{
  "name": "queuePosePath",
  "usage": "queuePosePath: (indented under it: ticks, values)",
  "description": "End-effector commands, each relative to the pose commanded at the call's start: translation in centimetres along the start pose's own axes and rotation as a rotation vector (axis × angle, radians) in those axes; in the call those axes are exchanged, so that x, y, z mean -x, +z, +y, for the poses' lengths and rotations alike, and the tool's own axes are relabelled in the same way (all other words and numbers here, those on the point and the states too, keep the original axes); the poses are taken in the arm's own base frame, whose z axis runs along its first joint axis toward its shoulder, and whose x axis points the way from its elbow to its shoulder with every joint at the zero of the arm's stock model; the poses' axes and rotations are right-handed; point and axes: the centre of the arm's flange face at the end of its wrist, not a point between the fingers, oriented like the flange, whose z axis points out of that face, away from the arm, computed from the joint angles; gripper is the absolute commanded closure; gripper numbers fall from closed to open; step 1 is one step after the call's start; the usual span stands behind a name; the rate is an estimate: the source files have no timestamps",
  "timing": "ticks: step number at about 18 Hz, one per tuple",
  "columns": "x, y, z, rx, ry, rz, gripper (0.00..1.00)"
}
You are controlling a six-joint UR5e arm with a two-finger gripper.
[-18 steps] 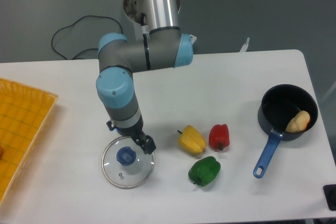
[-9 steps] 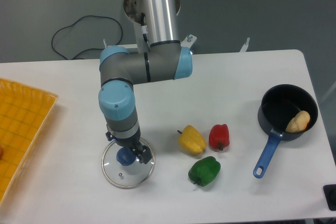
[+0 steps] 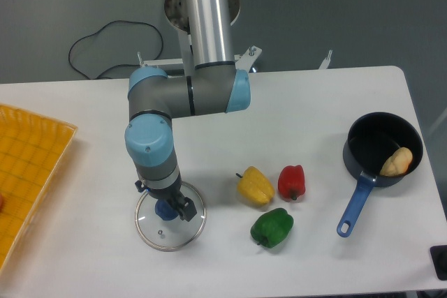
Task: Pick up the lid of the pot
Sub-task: 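Close the gripper around the blue knob of the lid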
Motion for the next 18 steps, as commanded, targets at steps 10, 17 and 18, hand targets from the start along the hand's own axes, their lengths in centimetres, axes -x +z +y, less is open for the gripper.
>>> queuePosePath:
  ticks: [10,17,18]
  values:
    - [-0.3,1.1,-0.3,0.015,0.008,0.008,0.0]
    - [-0.2,2.3,-0.5,0.018,0.009,0.011,0.0]
    - [-0.2,2.4,-0.5,0.019,0.009,0.012,0.0]
